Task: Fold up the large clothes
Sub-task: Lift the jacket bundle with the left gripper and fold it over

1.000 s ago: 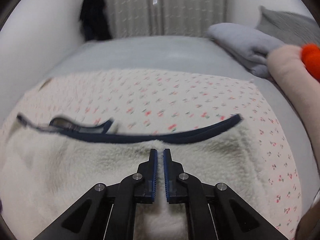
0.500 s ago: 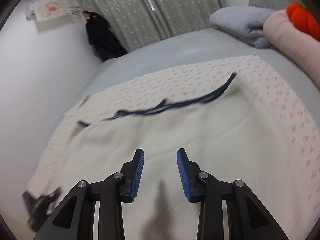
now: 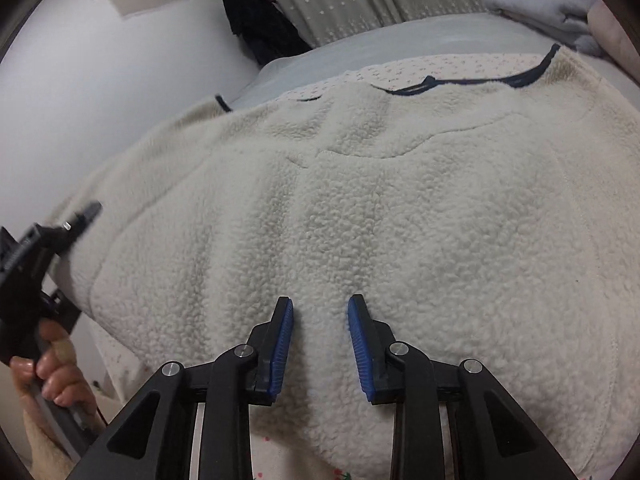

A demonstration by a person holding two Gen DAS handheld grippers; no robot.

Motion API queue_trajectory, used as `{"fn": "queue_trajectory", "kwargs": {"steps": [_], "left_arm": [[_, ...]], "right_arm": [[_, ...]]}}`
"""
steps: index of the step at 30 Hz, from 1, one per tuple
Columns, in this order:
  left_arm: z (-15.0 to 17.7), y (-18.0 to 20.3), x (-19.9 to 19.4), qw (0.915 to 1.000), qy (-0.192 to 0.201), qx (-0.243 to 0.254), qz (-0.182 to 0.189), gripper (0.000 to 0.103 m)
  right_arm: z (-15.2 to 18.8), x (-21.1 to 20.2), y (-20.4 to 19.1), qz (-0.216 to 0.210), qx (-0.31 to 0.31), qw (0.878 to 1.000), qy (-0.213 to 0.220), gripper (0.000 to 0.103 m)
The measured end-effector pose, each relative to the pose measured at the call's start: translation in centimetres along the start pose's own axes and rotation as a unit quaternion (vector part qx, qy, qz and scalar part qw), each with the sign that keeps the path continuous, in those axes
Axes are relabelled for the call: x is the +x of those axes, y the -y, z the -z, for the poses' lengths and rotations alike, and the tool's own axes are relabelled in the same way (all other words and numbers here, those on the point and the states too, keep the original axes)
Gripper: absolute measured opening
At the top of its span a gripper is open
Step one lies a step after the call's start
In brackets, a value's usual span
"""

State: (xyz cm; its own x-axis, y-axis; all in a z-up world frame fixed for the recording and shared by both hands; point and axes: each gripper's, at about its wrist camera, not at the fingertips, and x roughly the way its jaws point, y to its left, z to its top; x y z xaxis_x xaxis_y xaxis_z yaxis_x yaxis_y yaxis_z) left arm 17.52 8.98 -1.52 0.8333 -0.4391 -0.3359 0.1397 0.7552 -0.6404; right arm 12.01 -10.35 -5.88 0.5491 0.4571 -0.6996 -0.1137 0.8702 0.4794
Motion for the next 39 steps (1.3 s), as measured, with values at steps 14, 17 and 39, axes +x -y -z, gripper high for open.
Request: {"fn": "queue_trajectory", "kwargs": {"steps": [14, 17, 39], "left_arm": [[4.5, 15.8, 4.9, 0.971, -0.083, 0.206, 0.089, 0.031], [6.7, 17.1, 7.0, 0.9613, -0.117, 0.231, 0.094, 0.032], [15.0, 19.1, 4.5, 0.8783, -0.225, 0.379, 0.186, 0.084]], "right_arm": [[-1.2, -10.8, 9.9, -0.084, 0.125, 0.982, 0.116, 0.049], [-0.4, -14.4, 13.6, -0.069, 0.171, 0.969, 0.163, 0.054], [3.5, -18.9, 18.9, -0.059, 0.221, 0.952, 0.204, 0.075]]}}
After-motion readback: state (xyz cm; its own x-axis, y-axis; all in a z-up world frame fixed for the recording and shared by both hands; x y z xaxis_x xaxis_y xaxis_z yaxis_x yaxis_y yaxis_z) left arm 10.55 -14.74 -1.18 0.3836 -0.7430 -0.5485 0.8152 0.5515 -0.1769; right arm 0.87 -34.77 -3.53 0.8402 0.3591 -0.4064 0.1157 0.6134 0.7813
